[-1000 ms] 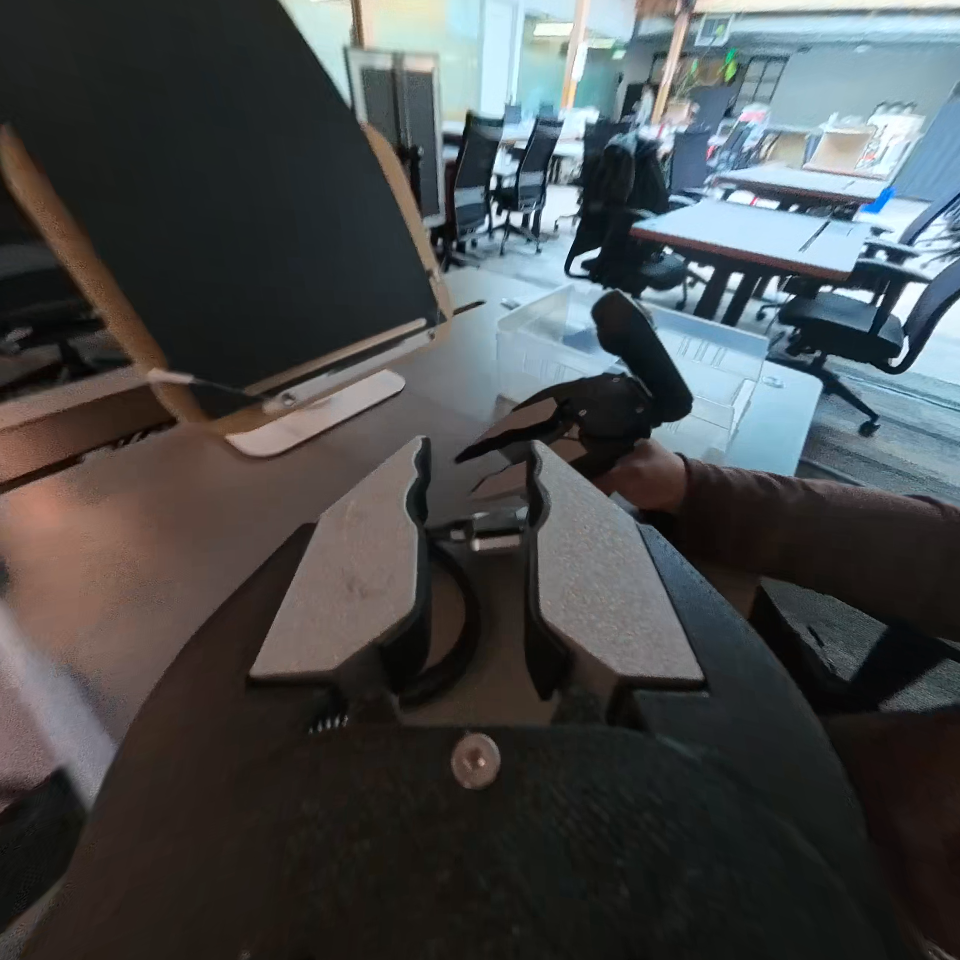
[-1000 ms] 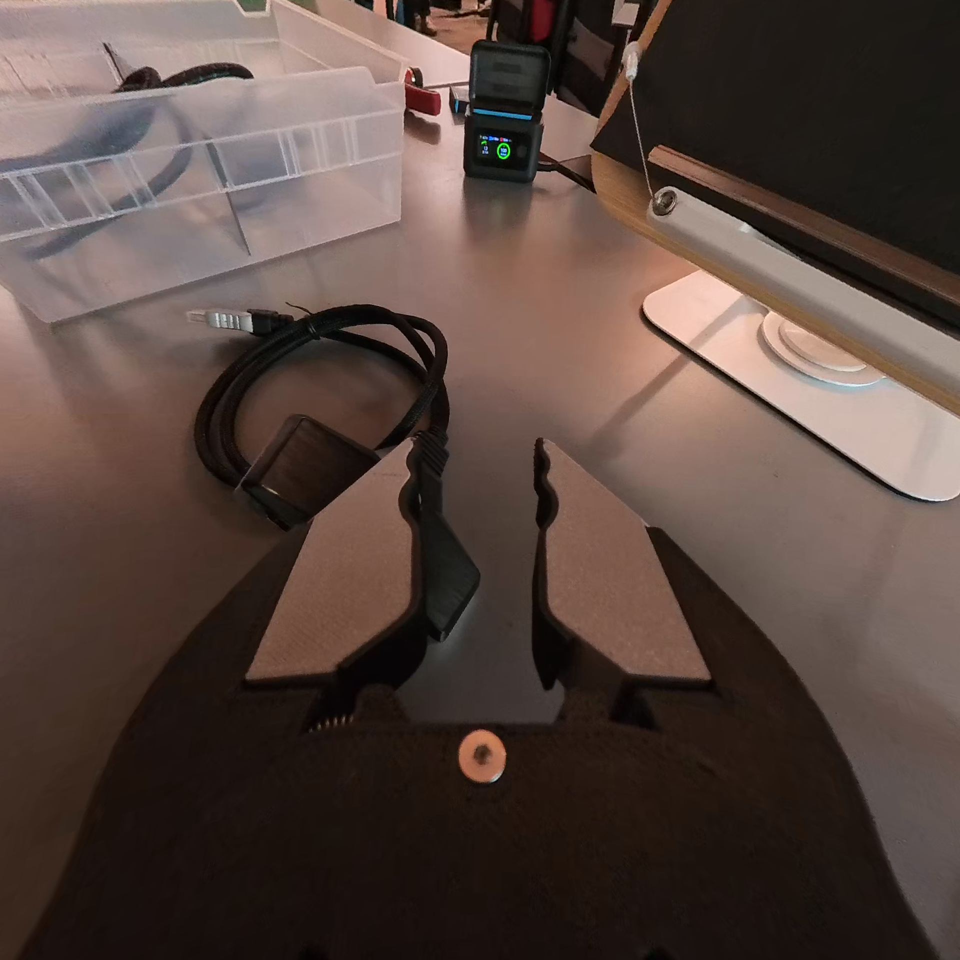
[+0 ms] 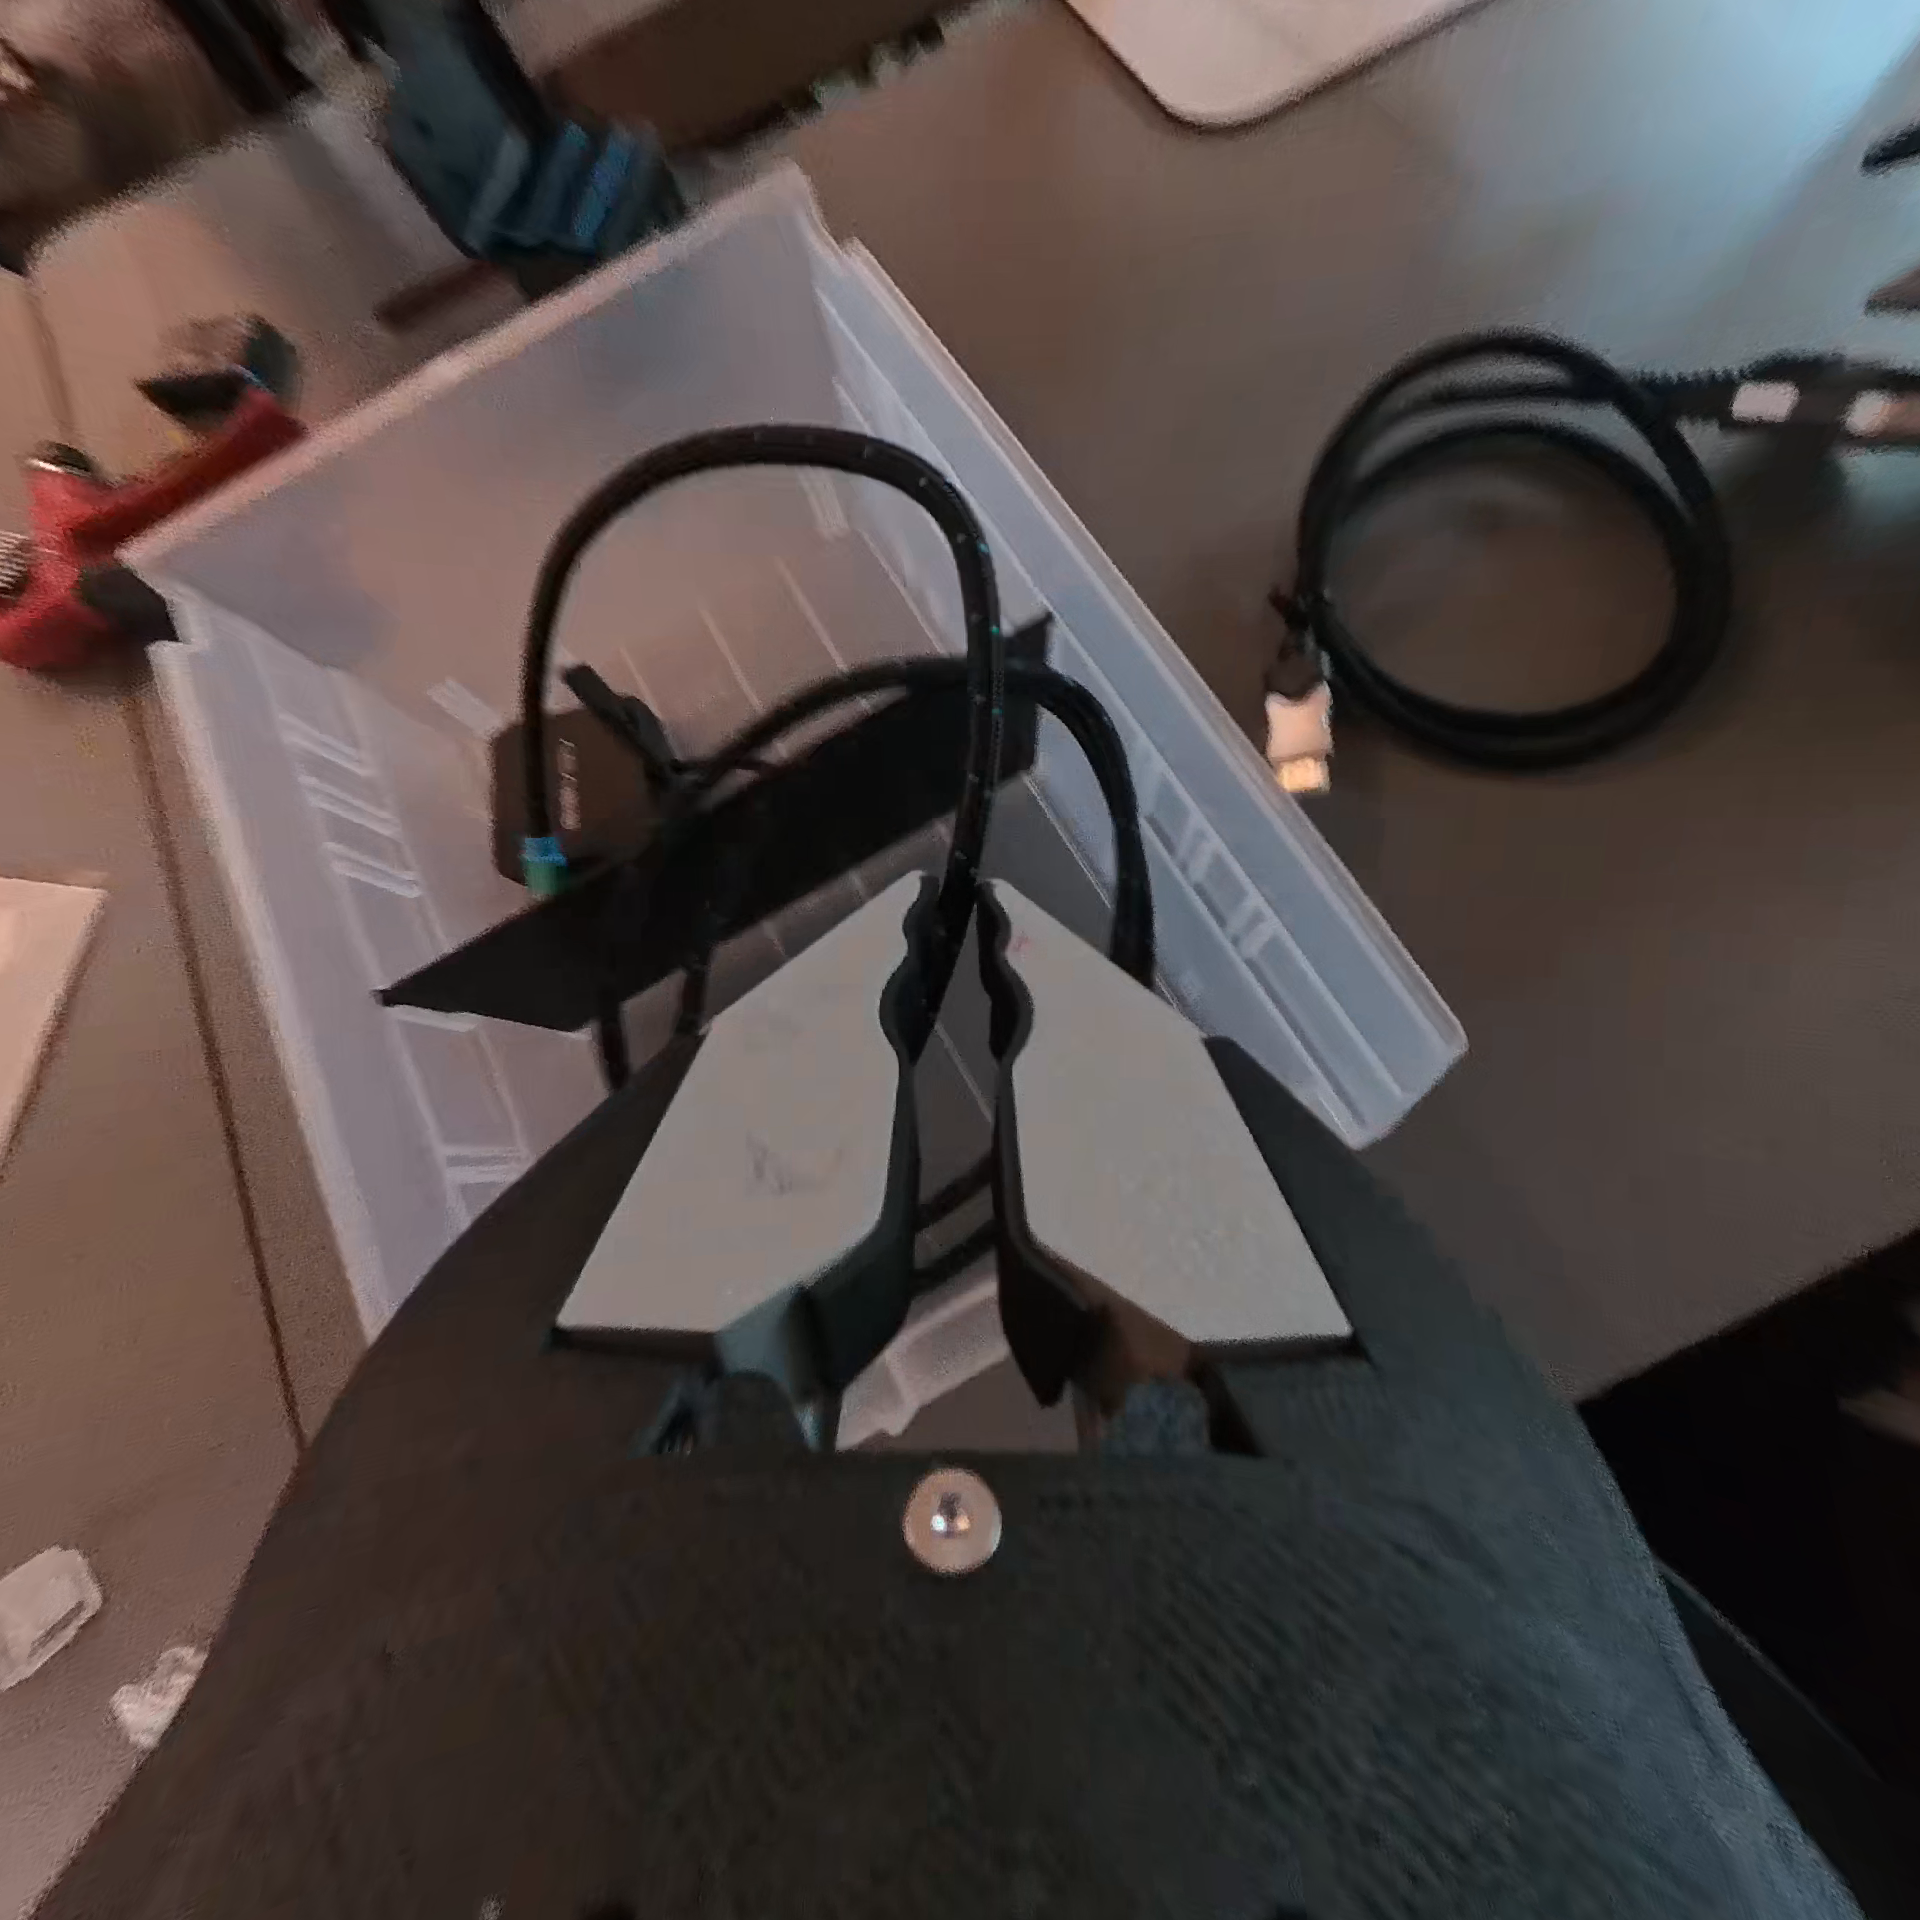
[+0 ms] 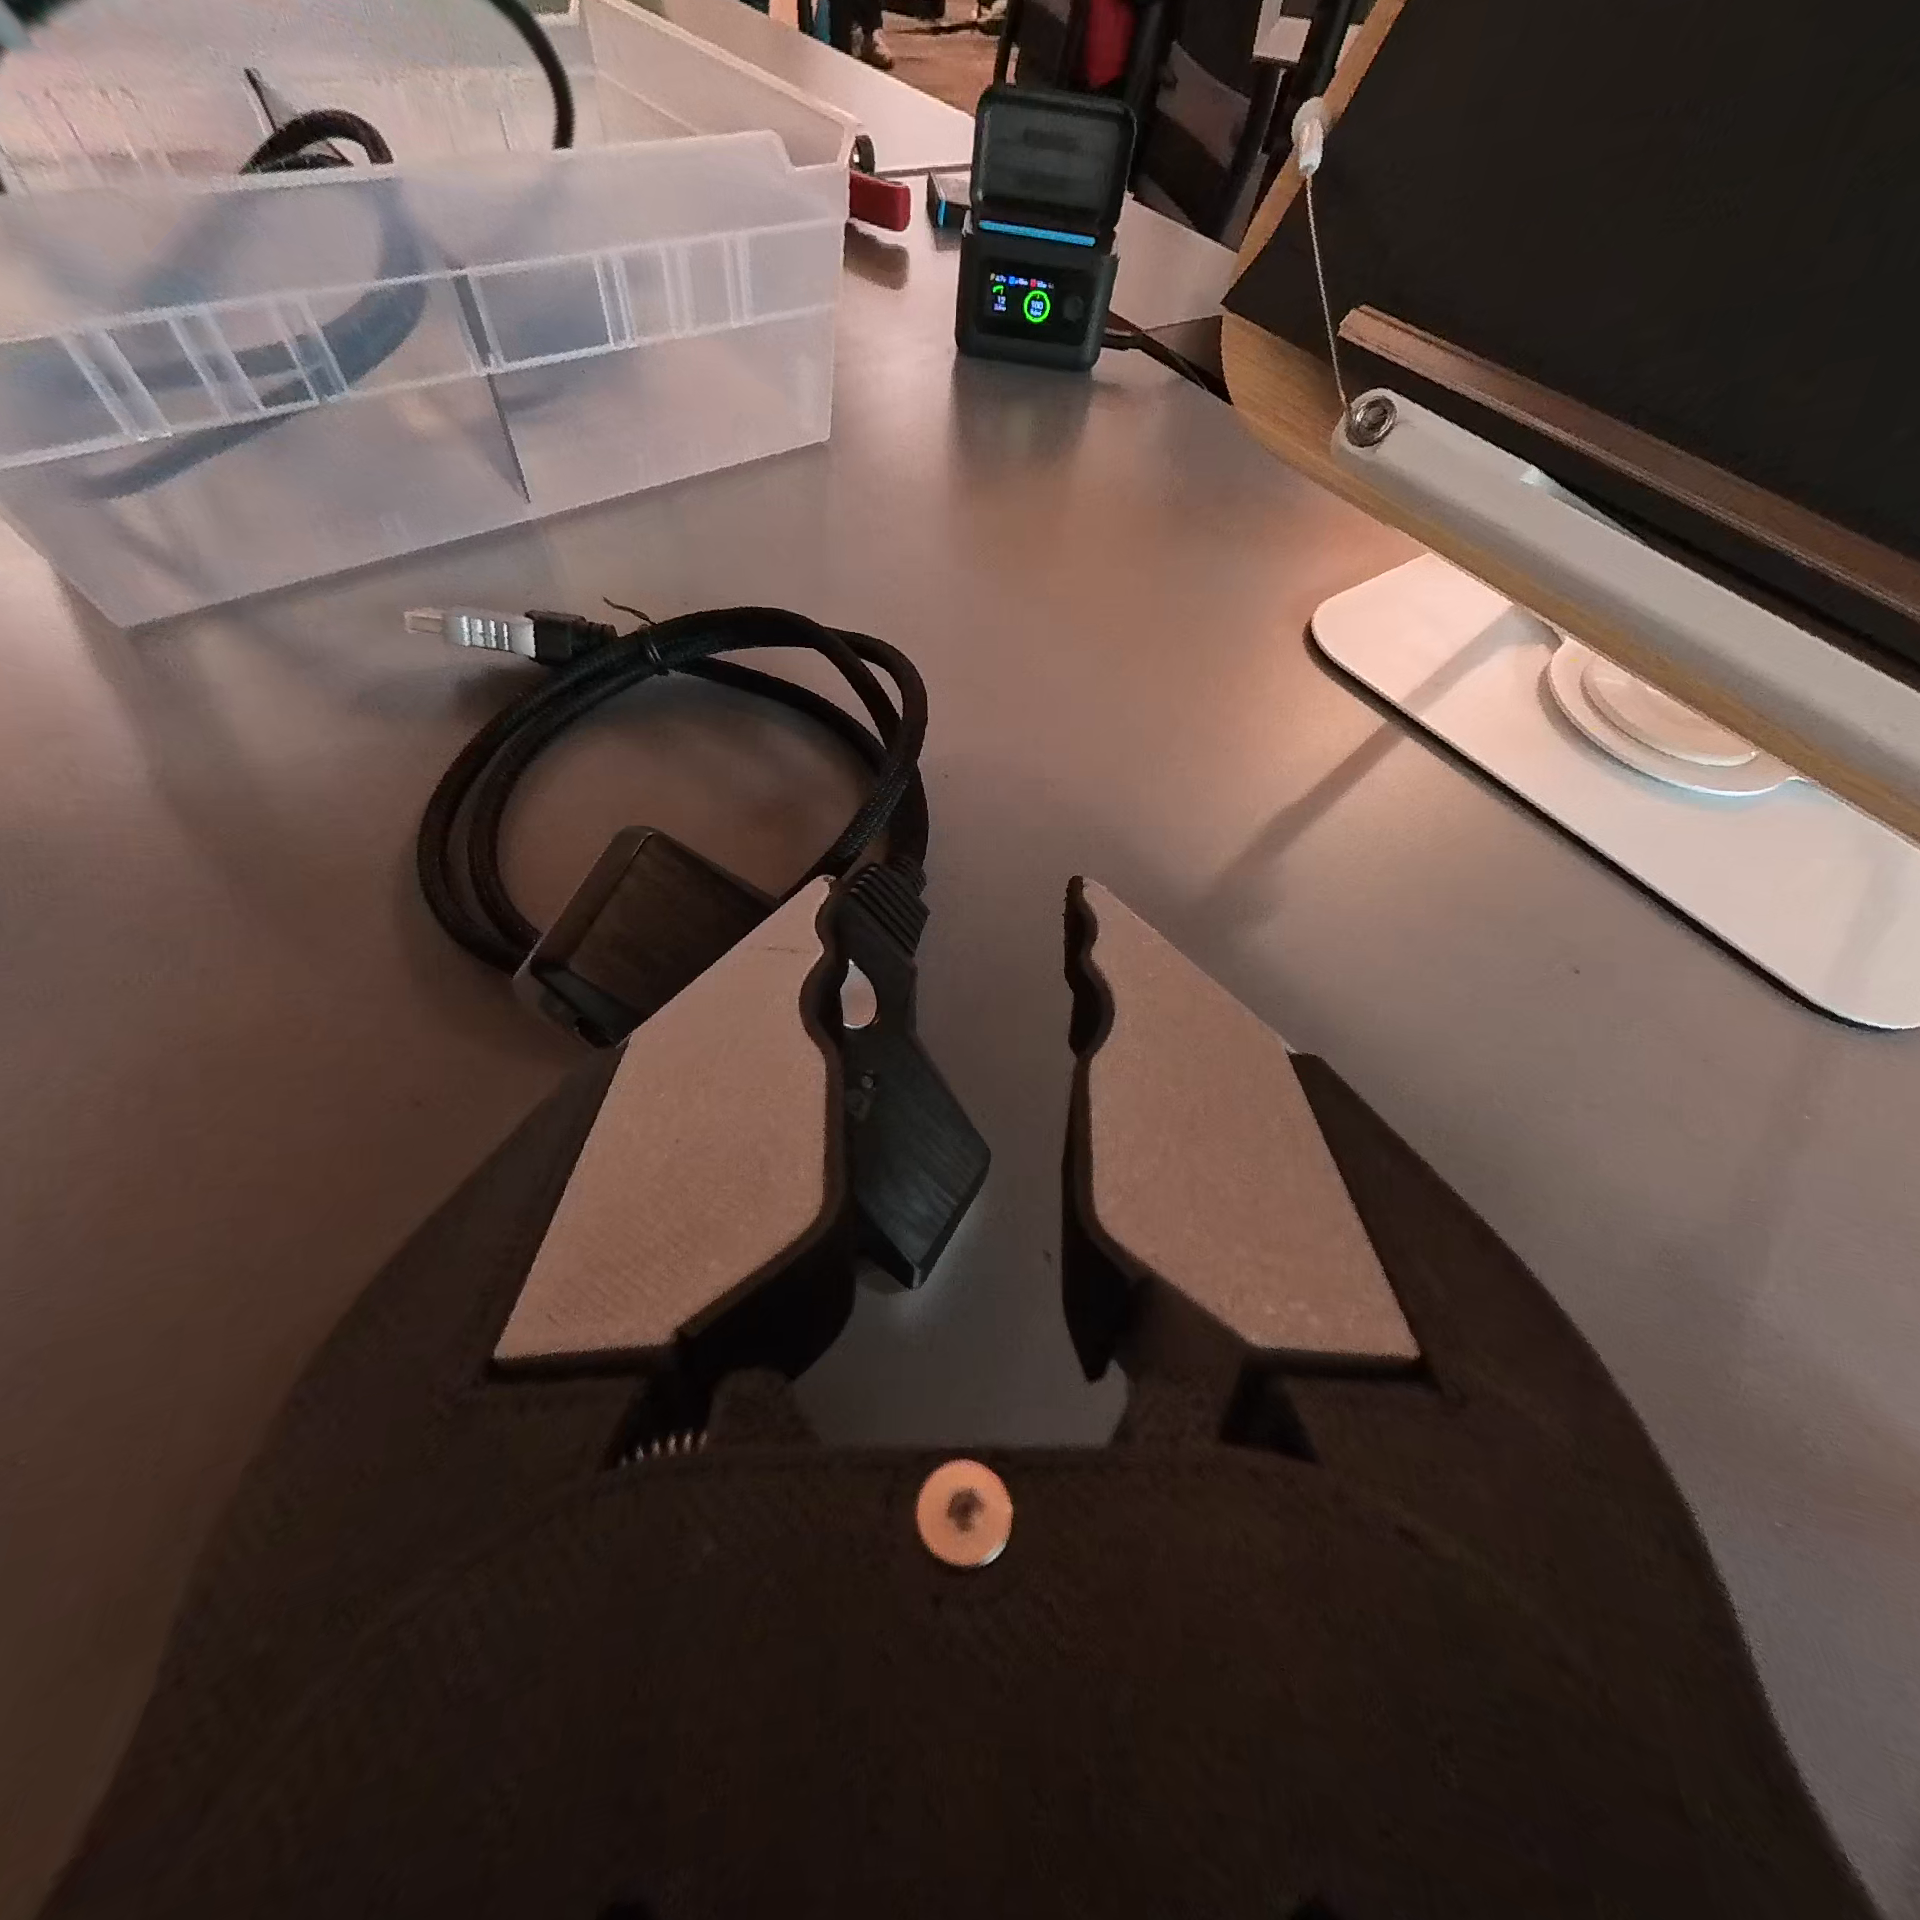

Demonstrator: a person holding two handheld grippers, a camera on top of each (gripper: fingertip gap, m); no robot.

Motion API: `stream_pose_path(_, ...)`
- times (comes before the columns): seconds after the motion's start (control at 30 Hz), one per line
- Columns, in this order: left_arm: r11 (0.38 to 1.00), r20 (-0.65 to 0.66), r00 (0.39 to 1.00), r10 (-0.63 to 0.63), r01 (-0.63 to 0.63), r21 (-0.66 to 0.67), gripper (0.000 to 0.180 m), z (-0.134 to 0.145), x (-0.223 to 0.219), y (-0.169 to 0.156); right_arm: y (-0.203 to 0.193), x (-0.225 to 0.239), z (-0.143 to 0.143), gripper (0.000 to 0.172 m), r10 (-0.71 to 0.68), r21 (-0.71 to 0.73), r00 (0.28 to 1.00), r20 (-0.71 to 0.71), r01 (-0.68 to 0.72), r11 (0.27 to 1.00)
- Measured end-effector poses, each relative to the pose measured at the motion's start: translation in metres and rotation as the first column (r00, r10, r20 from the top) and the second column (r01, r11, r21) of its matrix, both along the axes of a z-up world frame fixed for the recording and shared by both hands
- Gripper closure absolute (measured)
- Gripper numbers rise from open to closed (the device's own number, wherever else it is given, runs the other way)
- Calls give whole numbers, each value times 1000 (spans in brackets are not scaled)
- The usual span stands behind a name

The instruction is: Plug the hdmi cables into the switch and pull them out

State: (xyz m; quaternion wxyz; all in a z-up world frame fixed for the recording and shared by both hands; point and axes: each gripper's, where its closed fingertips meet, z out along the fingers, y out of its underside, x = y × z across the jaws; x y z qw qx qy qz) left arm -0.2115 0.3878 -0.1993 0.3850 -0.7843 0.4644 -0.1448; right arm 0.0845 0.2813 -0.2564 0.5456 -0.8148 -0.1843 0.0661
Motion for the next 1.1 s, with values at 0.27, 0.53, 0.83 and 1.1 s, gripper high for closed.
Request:
stream_pose_path(0.27,949,240,961,140,-200,245,176,80,-23,32,0,1,-2,134,-2,-7,1000,-5,2,1000)
stream_pose_path(0.53,717,570,817,83,-447,535,177,208,-50,17,1,1,-3,134,-5,-10,1000,-10,5,1000)
stream_pose_path(0.83,799,365,901,-233,-37,601,177,205,94,-71,0,4,9,129,-12,42,999,-43,14,999)
stream_pose_path(1.1,785,334,819,-466,209,583,177,199,177,-148,-2,18,24,123,-38,91,995,-92,47,995)
